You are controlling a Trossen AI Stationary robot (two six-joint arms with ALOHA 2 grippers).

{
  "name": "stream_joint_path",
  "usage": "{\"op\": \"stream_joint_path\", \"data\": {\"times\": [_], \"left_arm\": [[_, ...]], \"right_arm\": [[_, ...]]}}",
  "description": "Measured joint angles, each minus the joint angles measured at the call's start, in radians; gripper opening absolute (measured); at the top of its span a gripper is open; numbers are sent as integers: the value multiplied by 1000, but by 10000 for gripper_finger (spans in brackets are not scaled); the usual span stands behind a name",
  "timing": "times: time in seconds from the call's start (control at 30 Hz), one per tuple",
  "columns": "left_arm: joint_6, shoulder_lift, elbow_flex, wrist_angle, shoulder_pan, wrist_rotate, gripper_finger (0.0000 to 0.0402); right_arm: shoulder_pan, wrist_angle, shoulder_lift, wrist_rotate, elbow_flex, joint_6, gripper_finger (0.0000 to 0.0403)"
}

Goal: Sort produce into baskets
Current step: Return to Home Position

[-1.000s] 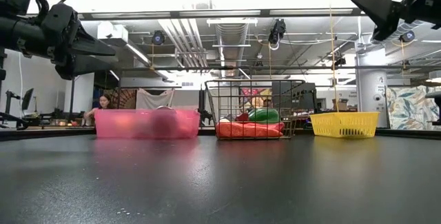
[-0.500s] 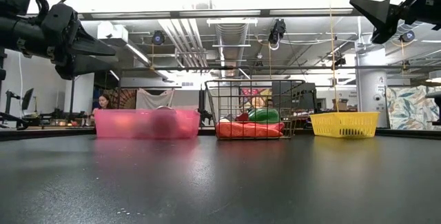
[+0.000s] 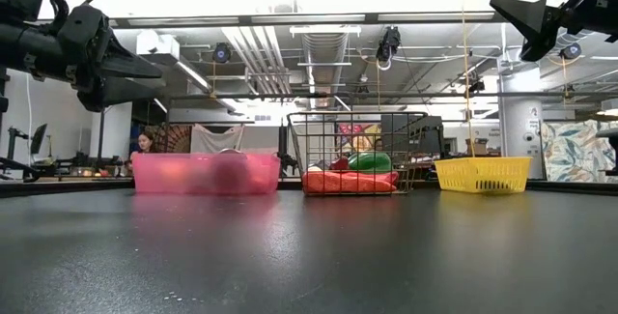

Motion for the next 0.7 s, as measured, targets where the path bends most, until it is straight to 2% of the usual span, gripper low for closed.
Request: {"op": "stream_joint_path", "data": {"times": [0.7], "left_arm": [[0, 0, 0, 0, 0, 0, 288]], "right_arm": [[0, 0, 0, 0, 0, 0, 249]]}}
